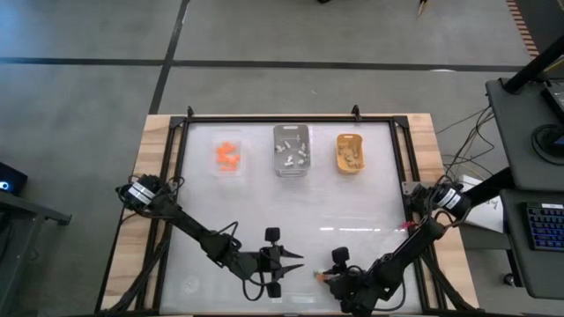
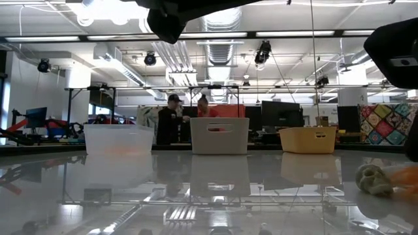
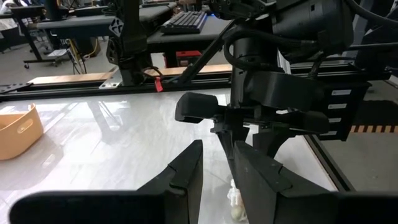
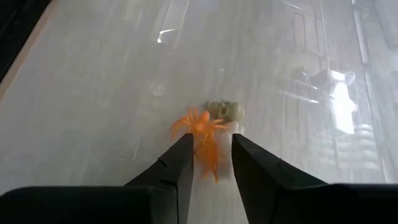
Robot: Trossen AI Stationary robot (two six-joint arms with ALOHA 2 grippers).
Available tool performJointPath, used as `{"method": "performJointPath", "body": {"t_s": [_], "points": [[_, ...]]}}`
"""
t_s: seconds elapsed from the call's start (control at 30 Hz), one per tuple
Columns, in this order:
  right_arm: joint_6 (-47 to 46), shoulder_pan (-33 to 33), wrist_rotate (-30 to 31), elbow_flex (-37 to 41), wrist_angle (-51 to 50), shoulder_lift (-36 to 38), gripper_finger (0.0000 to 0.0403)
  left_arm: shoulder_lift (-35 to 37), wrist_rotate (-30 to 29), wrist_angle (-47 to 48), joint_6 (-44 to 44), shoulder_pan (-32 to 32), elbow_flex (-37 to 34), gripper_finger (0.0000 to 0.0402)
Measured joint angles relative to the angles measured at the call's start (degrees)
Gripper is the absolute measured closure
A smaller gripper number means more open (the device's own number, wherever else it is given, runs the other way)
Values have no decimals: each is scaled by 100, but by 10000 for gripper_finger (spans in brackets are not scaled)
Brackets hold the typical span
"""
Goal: Sort Halloween decoration
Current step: Put the orange spider toy into the transparent white bin
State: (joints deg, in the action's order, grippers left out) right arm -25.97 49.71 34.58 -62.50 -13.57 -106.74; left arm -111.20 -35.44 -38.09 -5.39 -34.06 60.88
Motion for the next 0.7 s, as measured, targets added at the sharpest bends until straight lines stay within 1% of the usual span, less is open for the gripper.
{"method": "performJointPath", "body": {"t_s": [0.17,0.37,0.7], "points": [[-46,-75,178,0,6,0,319,2,0,1,0,-1,0,326],[-120,-140,191,0,10,7,332,2,2,64,-7,-7,0,326],[11,-148,99,-177,11,13,321,2,2,101,-64,-7,0,326]]}}
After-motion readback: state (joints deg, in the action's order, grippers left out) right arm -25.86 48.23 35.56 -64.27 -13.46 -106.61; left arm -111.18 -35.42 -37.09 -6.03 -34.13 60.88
